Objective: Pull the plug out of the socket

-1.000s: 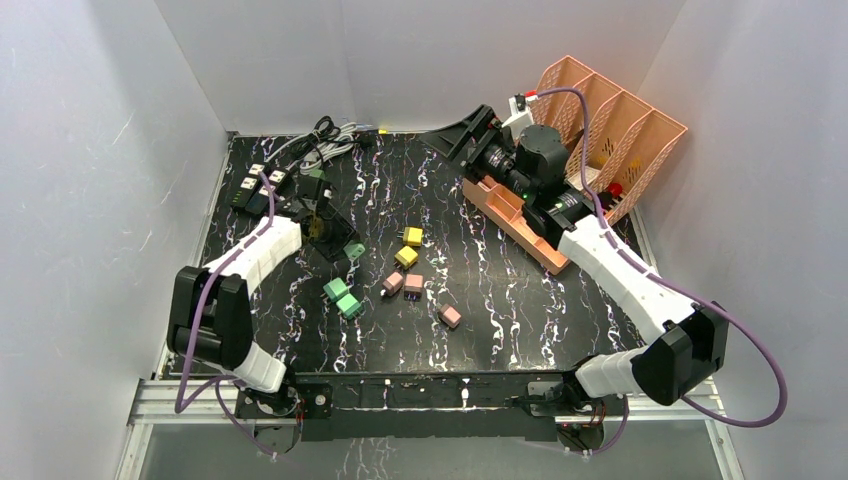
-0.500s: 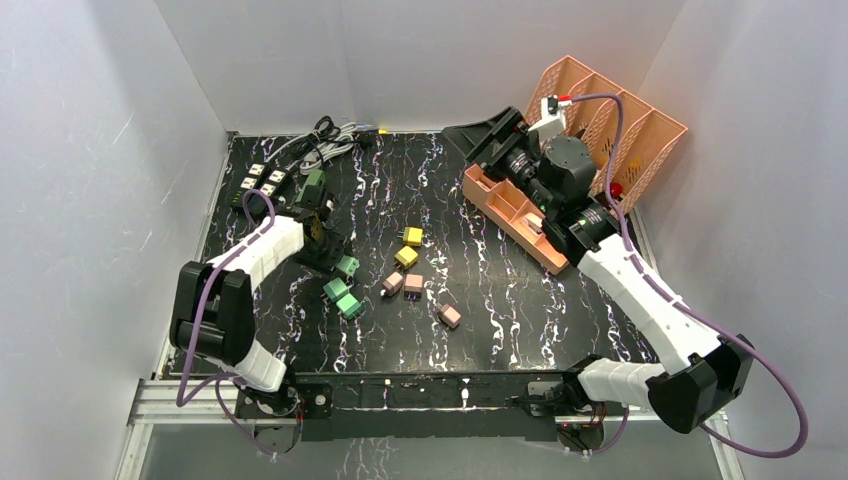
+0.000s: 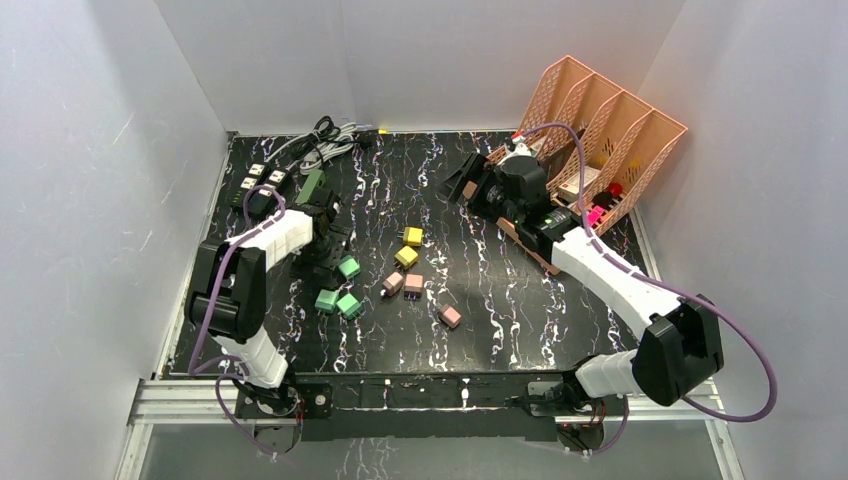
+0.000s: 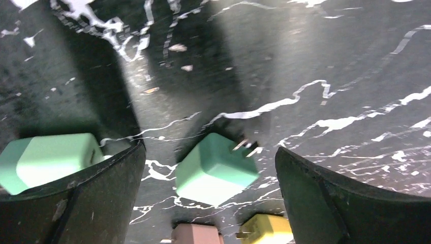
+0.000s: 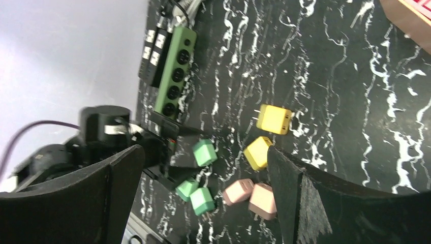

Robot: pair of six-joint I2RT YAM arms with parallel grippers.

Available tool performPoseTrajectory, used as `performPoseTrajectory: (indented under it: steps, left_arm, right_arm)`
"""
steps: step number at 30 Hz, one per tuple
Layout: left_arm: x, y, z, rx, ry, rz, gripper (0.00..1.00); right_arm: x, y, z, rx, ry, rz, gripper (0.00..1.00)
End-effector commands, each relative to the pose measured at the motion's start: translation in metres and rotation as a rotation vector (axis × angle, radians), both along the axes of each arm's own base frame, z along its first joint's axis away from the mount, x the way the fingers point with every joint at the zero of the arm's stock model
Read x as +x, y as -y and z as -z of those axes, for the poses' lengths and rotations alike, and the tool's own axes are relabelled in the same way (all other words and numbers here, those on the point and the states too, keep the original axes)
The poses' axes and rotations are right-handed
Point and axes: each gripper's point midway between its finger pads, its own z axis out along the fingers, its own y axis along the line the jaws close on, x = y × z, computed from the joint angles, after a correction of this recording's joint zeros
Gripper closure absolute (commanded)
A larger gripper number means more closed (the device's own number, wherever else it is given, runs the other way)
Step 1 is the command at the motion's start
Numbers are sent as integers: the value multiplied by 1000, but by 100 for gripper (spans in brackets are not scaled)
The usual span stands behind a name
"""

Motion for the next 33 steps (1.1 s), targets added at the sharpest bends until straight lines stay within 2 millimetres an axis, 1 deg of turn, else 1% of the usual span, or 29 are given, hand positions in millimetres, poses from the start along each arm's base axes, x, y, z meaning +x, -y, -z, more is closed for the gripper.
performPoseTrajectory:
  steps: [1, 3, 5, 6, 7, 8, 9, 10, 11, 12, 14, 16, 17, 18, 19, 20, 22, 23, 26, 29, 30, 32, 33]
  left_arm:
    - [53, -5, -45, 64, 246, 72, 2]
    - [85, -5, -77, 106, 407, 235, 2]
    - [113, -2, -109, 153, 568, 504, 2]
    - [122, 1, -124, 170, 634, 681, 2]
    - [124, 7, -134, 175, 678, 854, 2]
    - [122, 11, -140, 187, 697, 1006, 2]
    - [114, 17, -140, 198, 699, 1191, 2]
    - [102, 21, -136, 207, 683, 1373, 2]
    - [85, 24, -126, 227, 654, 1520, 4]
    - [73, 21, -118, 308, 631, 1629, 5]
    - [46, 21, -96, 440, 631, 1877, 5]
    - [21, 12, -70, 520, 610, 2093, 7]
    - [12, 11, -64, 547, 623, 2182, 9]
    - [7, 11, -63, 557, 644, 2232, 11]
    - [2, 21, -69, 515, 730, 2278, 13]
    - [1, 28, -77, 464, 815, 2280, 13]
    - [10, 29, -92, 388, 924, 2254, 13]
    - [13, 29, -95, 345, 936, 2274, 13]
    - [18, 33, -91, 140, 921, 2324, 15]
    - [27, 40, -81, 26, 910, 2341, 17]
    - [28, 44, -82, 10, 923, 2350, 17]
    - [20, 52, -82, -24, 913, 2378, 17]
    - [9, 52, -78, -28, 864, 2389, 18]
  right_arm:
    - [-4, 9, -4, -62, 78, -24, 2]
    - [-7, 12, 3, -101, 86, -39, 2]
    - [-12, 16, 10, -142, 96, -57, 2]
    - [-14, 18, 13, -162, 101, -65, 2]
    - [-15, 20, 16, -180, 106, -73, 2]
    - [-17, 22, 20, -199, 110, -80, 2]
    - [-19, 23, 23, -213, 113, -89, 2]
    - [-22, 23, 27, -226, 117, -108, 2]
    - [-24, 24, 31, -237, 118, -123, 2]
    - [-27, 23, 34, -245, 118, -142, 2]
    - [-31, 21, 43, -249, 109, -171, 2]
    - [-37, 18, 53, -238, 84, -207, 2]
    - [-41, 14, 58, -230, 67, -235, 2]
    - [-45, 11, 61, -220, 53, -259, 2]
    - [-48, 8, 65, -210, 41, -279, 2]
    - [-50, 6, 68, -201, 31, -288, 2]
    - [-53, 5, 69, -183, 28, -294, 2]
    - [-54, 5, 66, -175, 34, -297, 2]
    - [-56, 7, 58, -179, 55, -298, 2]
    - [-56, 14, 53, -213, 77, -283, 2]
    - [-55, 17, 52, -226, 84, -272, 2]
    - [-55, 22, 50, -250, 97, -261, 2]
    - [-55, 26, 49, -263, 101, -248, 2]
